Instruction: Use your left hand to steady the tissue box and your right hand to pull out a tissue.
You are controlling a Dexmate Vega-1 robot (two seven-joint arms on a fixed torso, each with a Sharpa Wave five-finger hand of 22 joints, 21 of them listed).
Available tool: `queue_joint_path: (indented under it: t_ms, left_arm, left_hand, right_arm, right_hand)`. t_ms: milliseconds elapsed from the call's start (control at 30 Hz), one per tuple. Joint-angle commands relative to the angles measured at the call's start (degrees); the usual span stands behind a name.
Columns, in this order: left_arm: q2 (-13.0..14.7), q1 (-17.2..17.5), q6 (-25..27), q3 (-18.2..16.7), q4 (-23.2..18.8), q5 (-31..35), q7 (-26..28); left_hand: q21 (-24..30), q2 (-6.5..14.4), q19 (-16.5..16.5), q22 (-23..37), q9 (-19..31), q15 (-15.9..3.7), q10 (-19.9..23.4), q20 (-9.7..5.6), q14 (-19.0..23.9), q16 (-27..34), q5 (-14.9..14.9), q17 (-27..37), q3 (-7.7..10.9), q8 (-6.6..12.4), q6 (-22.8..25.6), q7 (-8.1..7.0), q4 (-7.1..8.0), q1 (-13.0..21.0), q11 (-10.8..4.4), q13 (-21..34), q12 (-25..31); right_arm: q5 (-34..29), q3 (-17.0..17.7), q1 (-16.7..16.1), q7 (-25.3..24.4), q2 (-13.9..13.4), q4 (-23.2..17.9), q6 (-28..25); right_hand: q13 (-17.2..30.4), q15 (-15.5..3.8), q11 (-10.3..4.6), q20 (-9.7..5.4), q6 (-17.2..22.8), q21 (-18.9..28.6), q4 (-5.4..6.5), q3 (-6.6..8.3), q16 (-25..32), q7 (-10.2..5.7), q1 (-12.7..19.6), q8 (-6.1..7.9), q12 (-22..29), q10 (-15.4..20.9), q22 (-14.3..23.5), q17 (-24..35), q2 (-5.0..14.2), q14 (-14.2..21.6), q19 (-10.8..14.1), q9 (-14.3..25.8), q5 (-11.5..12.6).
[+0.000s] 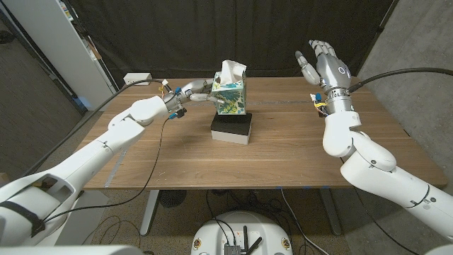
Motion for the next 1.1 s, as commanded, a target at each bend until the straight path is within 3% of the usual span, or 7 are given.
queue_joint_path:
  t_ms: [33, 500, 600, 767, 1100]
  left_arm:
    - [-0.78, -1.24, -0.92, 0.53, 2.05, -0.04, -0.75]
    - [-0.15, -0.65, -0.15, 0.34, 0.43, 0.27, -0.09]
    - [0.04, -0.37, 0.15, 0.23, -0.12, 0.29, 0.15]
    - [0.33, 0.03, 0.66, 0.09, -0.93, 0.32, 0.44]
    - [0.56, 0.37, 1.02, 0.02, -1.75, 0.66, 0.83]
  left_hand:
    - [-0.35, 0.4, -0.34, 0.26, 0.18, -5.92, 0.06, -0.75, 0.3, 0.08, 0.27, 0.16, 0.33, -0.03, 0.3, -0.03, -0.01, 0.11, -0.21, 0.05, 0.1]
    - [-0.5, 0.4, -0.68, 0.25, 0.19, -5.95, 0.04, -0.69, 0.27, 0.05, 0.27, 0.15, 0.43, -0.11, 0.28, -0.01, -0.05, 0.09, -0.13, 0.06, 0.09]
    - [-0.51, 0.43, -0.71, 0.25, 0.2, -5.95, 0.04, -0.65, 0.24, 0.05, 0.26, 0.15, 0.47, -0.12, 0.3, 0.01, -0.05, 0.08, -0.19, 0.06, 0.09]
    - [-0.52, 0.44, -0.74, 0.24, 0.2, -5.93, 0.09, -0.64, 0.27, 0.05, 0.26, 0.15, 0.52, -0.13, 0.36, 0.05, -0.08, 0.1, -0.19, 0.06, 0.11]
    - [-0.53, 0.41, -0.76, 0.24, 0.21, -5.97, 0.04, -0.66, 0.3, 0.06, 0.24, 0.16, 0.52, -0.19, 0.33, -0.07, -0.02, -0.07, -0.12, 0.06, 0.09]
  right_arm:
    - [-15.15, -5.68, 1.98, 1.8, 3.38, 2.63, -4.29]
    - [-18.09, -2.87, -0.43, 3.58, 5.86, 3.42, -1.22]
    - [-18.69, -2.48, -0.83, 3.97, 6.17, 3.47, -0.65]
    - [-19.93, -2.27, -1.36, 4.8, 6.7, 3.41, 0.1]
    - [-24.14, -3.21, -1.46, 6.64, 7.82, 3.67, 1.23]
  right_hand:
    - [0.09, -2.71, -0.23, -1.88, 0.76, 0.48, 0.11, 0.35, 0.34, -0.42, 0.23, 0.56, 0.64, 0.95, 0.03, 0.11, 3.59, 0.63, 0.31, 0.08, 0.3]
    - [0.16, -2.39, -0.77, -0.69, 0.95, 0.63, 0.83, 0.4, 1.01, -1.11, -0.16, 0.39, 0.61, 1.52, 0.08, 0.36, 3.43, 1.93, 1.13, 0.14, 0.1]
    - [0.18, -2.29, -0.88, 0.53, 0.91, 0.73, 0.74, 0.34, 1.23, -1.3, -0.16, 0.33, 0.5, 1.42, 0.12, 0.37, 3.1, 2.44, 1.51, 0.17, 0.01]
    - [0.35, -1.27, -1.04, 4.45, 1.4, 1.56, -0.27, -0.45, 2.93, -2.42, -0.24, 0.44, 0.59, 2.25, 0.38, 0.47, 1.63, 6.63, 4.25, 0.37, -0.46]
    - [0.45, -1.57, -1.2, 5.14, 1.74, 1.87, -1.29, -0.63, 3.72, -3.35, 0.14, 0.53, 0.71, 2.92, 0.52, 0.66, 1.17, 8.35, 5.39, 0.45, -0.56]
